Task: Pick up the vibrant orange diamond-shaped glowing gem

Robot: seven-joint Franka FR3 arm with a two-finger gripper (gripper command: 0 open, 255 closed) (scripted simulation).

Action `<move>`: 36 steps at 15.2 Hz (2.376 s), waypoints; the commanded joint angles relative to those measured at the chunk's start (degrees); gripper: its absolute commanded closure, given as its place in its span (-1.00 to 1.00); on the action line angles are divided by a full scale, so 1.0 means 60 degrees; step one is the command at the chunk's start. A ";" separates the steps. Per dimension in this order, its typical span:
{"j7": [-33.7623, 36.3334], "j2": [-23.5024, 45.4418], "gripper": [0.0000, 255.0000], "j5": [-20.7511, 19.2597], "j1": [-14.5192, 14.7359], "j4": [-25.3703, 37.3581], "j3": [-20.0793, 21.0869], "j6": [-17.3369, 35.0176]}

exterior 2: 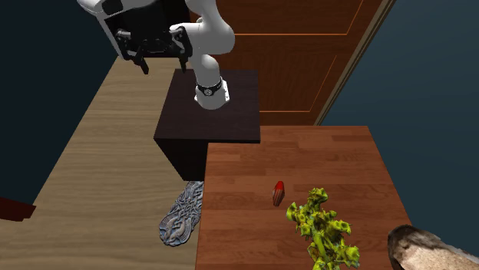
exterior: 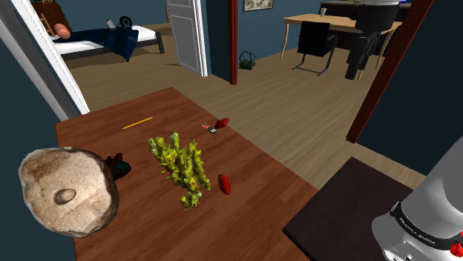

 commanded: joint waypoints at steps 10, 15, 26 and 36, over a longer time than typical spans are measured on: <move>0.1219 0.1713 -1.00 0.1280 0.0403 -0.0929 0.0510 0.2107; 0.1715 0.3017 -1.00 0.2031 0.0694 -0.1054 0.0780 0.3315; 0.2318 0.6497 -1.00 0.3802 0.1385 -0.0250 0.1317 0.5646; 0.2547 0.9960 -1.00 0.5315 0.1831 0.1738 0.1866 0.6947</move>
